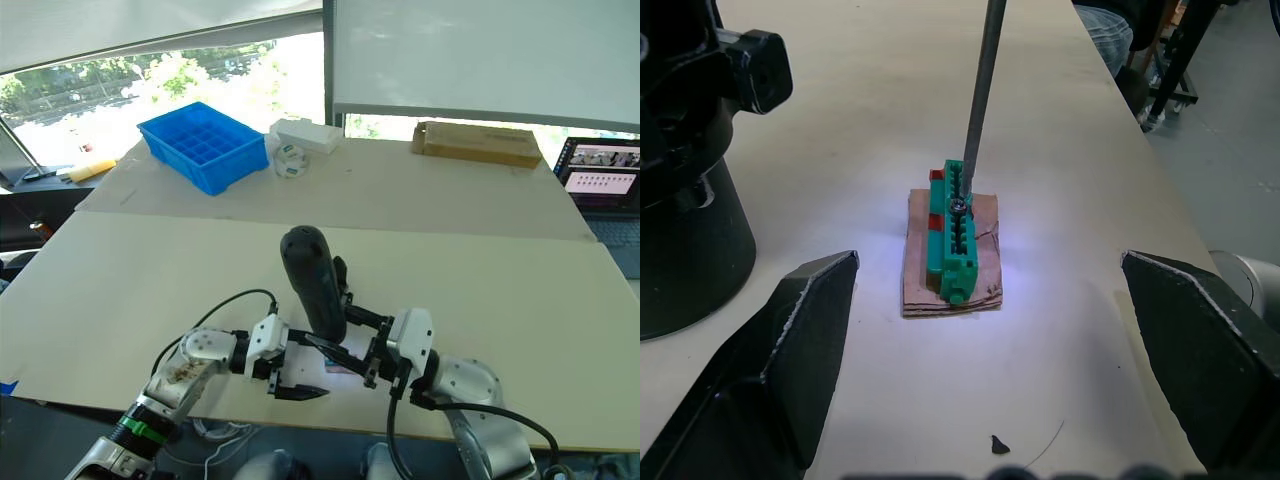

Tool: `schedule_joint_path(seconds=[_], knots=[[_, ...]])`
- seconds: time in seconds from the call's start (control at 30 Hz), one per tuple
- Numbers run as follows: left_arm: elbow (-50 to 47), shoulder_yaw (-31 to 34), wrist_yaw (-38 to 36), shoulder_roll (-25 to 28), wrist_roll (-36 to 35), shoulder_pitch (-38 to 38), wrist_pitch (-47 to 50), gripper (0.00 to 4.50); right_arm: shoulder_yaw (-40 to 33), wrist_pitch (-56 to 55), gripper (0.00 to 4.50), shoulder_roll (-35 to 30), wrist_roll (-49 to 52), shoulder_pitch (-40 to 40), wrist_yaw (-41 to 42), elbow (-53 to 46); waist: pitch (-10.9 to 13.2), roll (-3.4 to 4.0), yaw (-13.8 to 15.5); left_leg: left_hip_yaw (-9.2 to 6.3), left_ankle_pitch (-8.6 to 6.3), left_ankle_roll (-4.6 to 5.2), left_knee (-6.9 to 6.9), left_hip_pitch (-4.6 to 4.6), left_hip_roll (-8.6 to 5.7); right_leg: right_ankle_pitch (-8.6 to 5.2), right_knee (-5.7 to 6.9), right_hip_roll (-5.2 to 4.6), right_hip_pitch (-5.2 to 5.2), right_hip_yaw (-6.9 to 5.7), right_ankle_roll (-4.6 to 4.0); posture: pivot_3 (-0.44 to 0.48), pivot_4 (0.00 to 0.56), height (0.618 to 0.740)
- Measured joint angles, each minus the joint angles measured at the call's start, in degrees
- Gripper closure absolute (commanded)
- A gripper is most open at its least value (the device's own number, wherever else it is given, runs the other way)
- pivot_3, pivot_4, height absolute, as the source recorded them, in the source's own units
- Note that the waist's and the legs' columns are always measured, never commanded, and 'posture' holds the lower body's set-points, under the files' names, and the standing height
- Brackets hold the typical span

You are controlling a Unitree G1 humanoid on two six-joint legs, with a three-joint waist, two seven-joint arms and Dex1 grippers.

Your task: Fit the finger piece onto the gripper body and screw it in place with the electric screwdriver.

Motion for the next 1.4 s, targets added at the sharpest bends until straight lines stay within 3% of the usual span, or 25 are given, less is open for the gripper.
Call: schedule_joint_path(seconds=[1.4], knots=[[1.87, -0.05, -0.13, -0.17, 0.1, 0.87, -4.96, 0.06, 0.76, 0.01, 2.61, 0.3, -0.43, -1.03, -0.1, 0.77, 0.0, 0.0, -0.03, 0.03, 0.01, -0.02, 0.01, 0.02, 0.0, 0.0, 0.03, 0.03, -0.01, -0.02, 0.0, 0.0, 0.15, 0.74]])
